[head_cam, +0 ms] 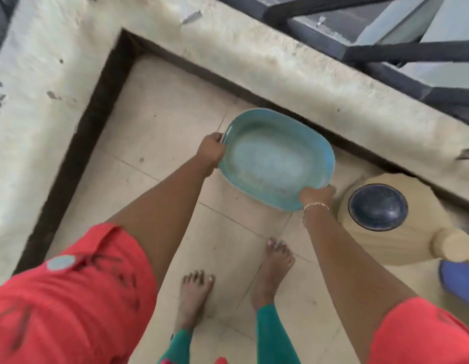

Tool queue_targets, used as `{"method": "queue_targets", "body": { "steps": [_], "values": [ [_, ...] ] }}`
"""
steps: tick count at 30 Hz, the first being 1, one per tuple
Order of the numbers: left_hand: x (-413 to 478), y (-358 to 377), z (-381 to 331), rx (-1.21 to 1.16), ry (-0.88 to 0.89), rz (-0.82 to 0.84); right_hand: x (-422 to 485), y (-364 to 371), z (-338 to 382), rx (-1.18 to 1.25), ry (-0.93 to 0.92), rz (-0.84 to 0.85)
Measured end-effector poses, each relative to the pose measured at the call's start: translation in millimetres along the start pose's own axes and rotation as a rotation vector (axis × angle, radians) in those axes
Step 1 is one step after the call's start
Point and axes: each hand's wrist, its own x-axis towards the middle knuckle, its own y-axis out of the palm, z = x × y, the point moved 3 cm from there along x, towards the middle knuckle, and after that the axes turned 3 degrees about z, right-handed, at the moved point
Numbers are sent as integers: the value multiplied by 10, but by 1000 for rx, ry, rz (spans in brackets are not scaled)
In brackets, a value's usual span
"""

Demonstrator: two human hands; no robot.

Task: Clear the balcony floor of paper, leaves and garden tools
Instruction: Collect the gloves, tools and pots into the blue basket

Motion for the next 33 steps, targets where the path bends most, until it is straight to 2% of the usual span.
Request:
{"method": "queue_targets", "body": {
  "steps": [7,9,11,16,20,23,28,33],
  "values": [
    [108,145,-6,-37,-72,118,222,-37,165,-92,-12,52],
    [47,142,38,1,-67,100,137,-74,184,-119,-17,53],
    [-95,97,119,98,-38,31,-45,-136,176,-136,-50,64],
    [-842,-164,423,440,35,-38,-812,-270,86,-203,-136,236],
    [-1747,-411,511,559,12,-44,-1600,-559,176,-469,-386,341],
    [-2524,-605,506,529,-21,-91,-2276,-952,355,-711,-619,366],
    [-3778,-985,455,440,-48,-226,-3384,-1635,720,-1027,-943,307],
    [-4793,-1303,538,280,27,-403,-4283,-1966,931,-1237,-1211,229]
  ]
}}
